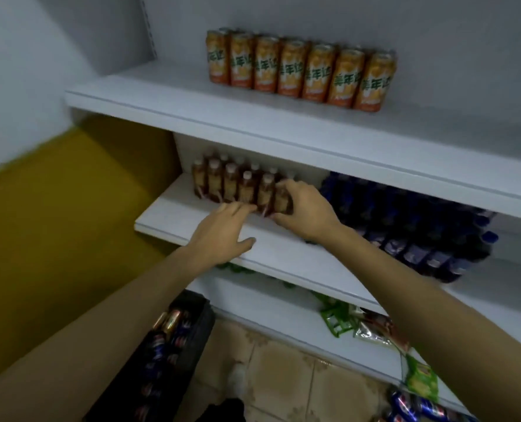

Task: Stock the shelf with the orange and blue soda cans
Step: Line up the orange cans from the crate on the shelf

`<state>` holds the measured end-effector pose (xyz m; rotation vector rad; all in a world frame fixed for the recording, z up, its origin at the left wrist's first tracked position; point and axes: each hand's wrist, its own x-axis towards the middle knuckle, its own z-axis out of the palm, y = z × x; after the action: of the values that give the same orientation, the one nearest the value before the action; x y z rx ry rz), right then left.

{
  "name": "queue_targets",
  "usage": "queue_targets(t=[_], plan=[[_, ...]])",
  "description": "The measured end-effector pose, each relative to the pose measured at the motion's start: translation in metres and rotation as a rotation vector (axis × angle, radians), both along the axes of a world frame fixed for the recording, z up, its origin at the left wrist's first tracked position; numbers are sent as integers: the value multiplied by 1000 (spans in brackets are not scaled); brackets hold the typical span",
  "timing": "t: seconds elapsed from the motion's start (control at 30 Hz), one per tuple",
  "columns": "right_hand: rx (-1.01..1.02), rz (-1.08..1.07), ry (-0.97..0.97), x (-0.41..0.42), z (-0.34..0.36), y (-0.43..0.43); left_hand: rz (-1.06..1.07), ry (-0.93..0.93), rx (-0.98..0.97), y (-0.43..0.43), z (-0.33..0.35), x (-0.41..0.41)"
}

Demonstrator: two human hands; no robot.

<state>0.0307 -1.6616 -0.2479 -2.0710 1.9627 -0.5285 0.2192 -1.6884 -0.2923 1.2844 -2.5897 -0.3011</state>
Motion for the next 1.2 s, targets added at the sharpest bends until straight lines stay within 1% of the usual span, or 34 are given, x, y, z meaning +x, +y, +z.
queue_targets(t=[0.17,0.27,0.47,0.67,0.73,0.9,0.97,1.07,1.2], plan=[[264,108,20,68,-64,12,194,-107,217,36,-31,89],[389,170,16,98,-97,22,298,-151,301,55,-47,127],[515,250,-32,152,-142,28,470,-243,472,85,-79,190],[721,269,-99,213,-188,25,528,-289,736,89,-116,262],[784,236,-145,238,-201,19,528,-278,783,77,-127,286],[853,25,-302,305,-244,-14,493,-97,821,28,-161,341],[879,-63,-340,330,-273,-26,524,-30,876,14,-194,362],[915,-139,-368,360,-341,-44,626,96,1044,1,-264,391],[1014,-184,-359,386,-453,-58,938,372,1405,-3,-370,403]])
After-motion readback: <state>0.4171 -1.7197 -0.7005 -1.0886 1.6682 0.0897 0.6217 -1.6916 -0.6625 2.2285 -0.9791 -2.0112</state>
